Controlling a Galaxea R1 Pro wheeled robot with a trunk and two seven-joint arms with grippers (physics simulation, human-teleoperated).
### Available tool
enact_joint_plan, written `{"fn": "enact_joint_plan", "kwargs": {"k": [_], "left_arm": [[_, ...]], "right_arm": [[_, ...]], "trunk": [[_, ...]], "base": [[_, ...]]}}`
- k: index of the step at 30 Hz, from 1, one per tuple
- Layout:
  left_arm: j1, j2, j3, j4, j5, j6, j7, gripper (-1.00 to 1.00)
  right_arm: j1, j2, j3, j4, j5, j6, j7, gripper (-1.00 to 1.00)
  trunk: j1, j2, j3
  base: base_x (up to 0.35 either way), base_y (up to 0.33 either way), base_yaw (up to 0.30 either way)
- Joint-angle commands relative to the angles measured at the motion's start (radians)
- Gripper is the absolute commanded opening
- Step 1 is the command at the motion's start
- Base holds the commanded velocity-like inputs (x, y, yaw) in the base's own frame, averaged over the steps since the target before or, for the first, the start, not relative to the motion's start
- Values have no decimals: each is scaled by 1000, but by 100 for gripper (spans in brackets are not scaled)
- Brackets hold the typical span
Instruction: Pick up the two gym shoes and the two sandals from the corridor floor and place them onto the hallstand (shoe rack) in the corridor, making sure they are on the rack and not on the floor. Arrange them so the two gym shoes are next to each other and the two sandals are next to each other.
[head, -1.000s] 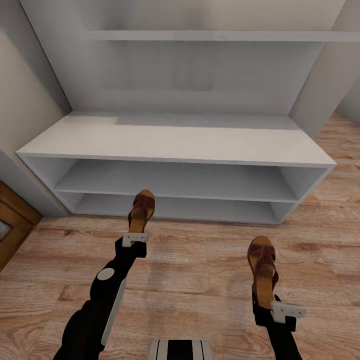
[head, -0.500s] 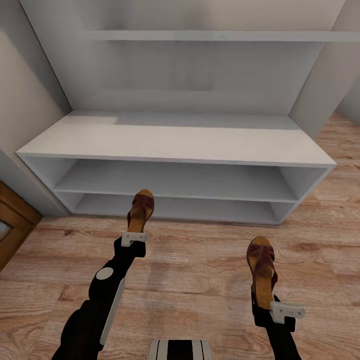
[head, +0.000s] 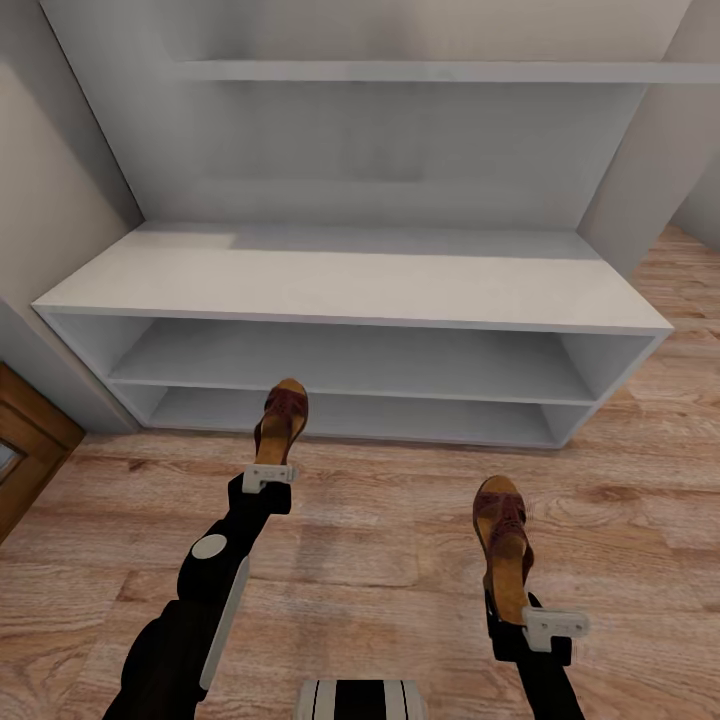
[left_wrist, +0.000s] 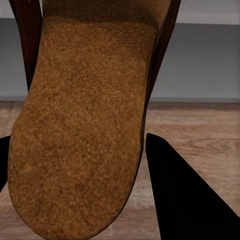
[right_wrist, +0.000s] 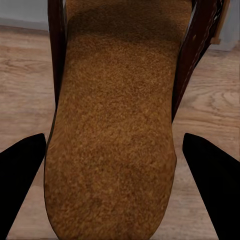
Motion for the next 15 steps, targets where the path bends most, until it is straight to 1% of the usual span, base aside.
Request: {"fn": "enact_joint_plan", "kwargs": {"k": [1,8,15], "left_arm": [[0,-1,0,-1,-3,1,-1,-100],[-2,-4,-1,-2,-3,8,-1,-100],[-23,-5,-1,-2,-2,63,-1,-100]], "right_arm": [[3,-2,8,0,0,0,6,-100],[9,-8,21,-1,0,0,13,-100],[9,-9,21,-2,0,-1,14,-100]], "trunk": [[0,0,0],[0,0,0],[0,0,0]], "base": [[0,0,0],[0,0,0],[0,0,0]]}}
